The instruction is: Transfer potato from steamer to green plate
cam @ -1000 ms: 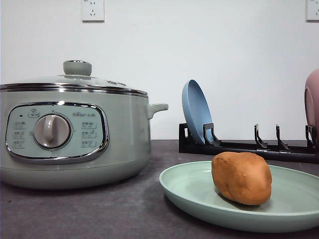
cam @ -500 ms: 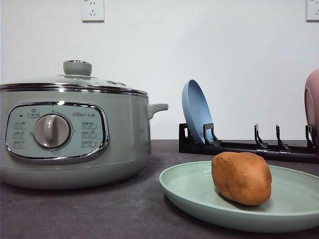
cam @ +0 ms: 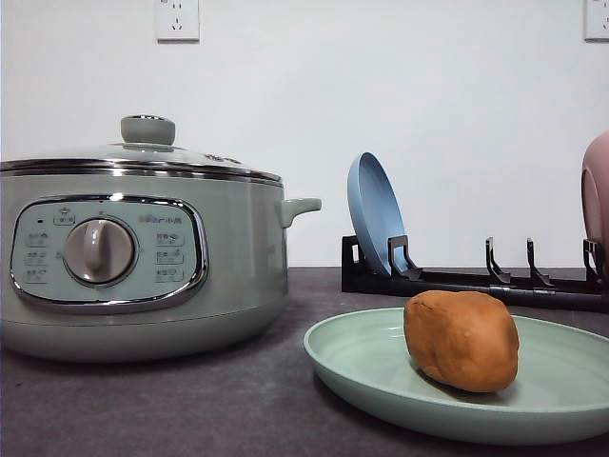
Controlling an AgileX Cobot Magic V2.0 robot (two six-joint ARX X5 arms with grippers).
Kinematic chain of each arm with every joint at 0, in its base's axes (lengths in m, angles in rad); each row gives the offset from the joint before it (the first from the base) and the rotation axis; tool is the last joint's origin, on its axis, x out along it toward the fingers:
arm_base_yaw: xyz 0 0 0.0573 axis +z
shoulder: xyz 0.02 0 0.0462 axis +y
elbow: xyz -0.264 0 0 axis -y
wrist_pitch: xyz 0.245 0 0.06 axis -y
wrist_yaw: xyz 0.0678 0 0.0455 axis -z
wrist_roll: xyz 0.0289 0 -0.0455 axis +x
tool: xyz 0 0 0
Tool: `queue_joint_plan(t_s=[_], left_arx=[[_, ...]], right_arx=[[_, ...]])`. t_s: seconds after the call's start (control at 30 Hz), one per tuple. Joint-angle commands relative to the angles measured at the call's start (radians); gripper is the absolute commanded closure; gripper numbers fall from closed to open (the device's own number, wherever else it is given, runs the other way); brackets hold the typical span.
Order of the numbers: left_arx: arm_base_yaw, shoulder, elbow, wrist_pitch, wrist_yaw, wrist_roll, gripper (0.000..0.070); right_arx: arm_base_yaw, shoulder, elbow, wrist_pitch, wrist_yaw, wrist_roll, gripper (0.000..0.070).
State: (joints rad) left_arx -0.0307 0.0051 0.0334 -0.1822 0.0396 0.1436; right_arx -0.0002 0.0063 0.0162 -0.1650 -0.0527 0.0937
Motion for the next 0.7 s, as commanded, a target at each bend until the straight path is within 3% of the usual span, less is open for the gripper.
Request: queue_joint_plan(t_s=[0.0, 0.67], left_arx=[[0.001, -0.002, -0.018, -0.010, 0.001, -0.003, 0.0697], [0.000, -0.002, -0.018, -0.010, 0.001, -0.003, 0.0697]], right_arx=[[0.000, -0.003, -0.005, 0.010, 0.001, -0.001, 0.0700], [0.000, -0.003, -0.005, 0.010, 0.001, -0.001, 0.0700]])
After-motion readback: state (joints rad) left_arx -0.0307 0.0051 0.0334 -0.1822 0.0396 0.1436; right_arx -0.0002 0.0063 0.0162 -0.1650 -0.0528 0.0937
